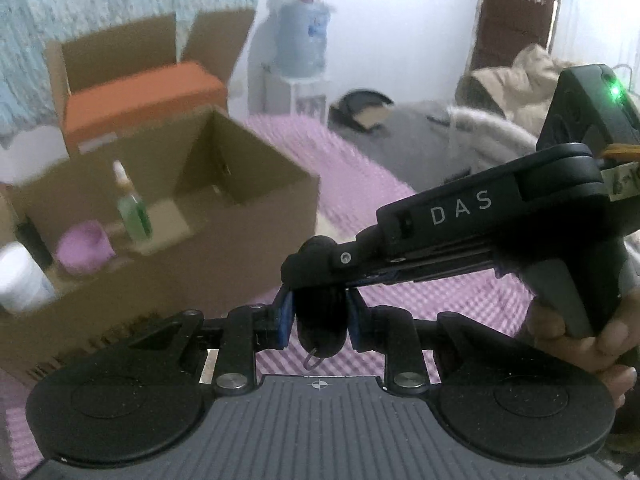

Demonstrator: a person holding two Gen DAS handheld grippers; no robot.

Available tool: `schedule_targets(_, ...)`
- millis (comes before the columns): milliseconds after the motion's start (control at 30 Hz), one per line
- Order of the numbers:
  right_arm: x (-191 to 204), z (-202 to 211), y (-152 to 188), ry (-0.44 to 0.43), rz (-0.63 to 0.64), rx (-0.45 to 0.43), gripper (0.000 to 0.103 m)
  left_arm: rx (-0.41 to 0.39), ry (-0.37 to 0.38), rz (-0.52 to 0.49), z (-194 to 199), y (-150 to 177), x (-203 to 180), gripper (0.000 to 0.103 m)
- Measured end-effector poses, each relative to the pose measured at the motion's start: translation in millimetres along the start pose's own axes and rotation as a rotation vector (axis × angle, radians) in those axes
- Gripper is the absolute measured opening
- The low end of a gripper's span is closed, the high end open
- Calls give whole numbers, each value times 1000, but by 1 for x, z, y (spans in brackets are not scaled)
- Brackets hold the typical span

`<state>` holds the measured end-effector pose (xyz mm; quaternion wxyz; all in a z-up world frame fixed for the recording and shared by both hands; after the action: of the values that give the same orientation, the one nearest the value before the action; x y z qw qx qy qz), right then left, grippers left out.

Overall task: Organize rigid objects
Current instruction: 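Carry the mouse into the box and open the right gripper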

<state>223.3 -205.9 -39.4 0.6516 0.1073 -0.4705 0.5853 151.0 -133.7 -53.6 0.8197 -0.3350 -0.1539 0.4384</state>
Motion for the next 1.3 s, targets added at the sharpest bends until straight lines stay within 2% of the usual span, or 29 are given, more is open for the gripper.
schedule_targets(133, 28, 0, -25, -23, 70, -2, 18, -53, -45, -4, 15, -26, 14, 26)
schedule_targets(267, 49, -14, -54, -47, 115, 26, 18, -60, -88, 17, 15, -54, 36, 26)
schedule_targets(467, 52, -62, -105, -21, 112, 115, 18, 20, -111, 97, -21, -85, 80, 26)
schedule_targets(733, 13, -122, -157, 101, 81, 226, 17, 142, -144, 156, -85, -102, 118, 26)
schedule_targets(833, 2, -139, -167, 147, 90, 250, 17, 158, -161, 166, -91, -102, 120, 27)
schedule_targets(1000, 6, -164, -170, 204, 165, 279, 17, 173, -162, 174, -93, -98, 121, 29)
schedule_targets(1300, 6, -173, -171, 307, 242, 283, 19, 163, -164, 184, -82, -94, 122, 41)
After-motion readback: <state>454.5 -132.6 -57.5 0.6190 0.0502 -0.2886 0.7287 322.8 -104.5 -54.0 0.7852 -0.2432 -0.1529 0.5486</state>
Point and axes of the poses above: each gripper's, at about its wrist camera, not at the fingertips, and z roughly against the way its jaws point, x to its left, y to its underside, the point moved 10 cm from there along -z, roughly the way its jaws point, and after that the axes turned 7 degrees about x, right-handed, at the moved point
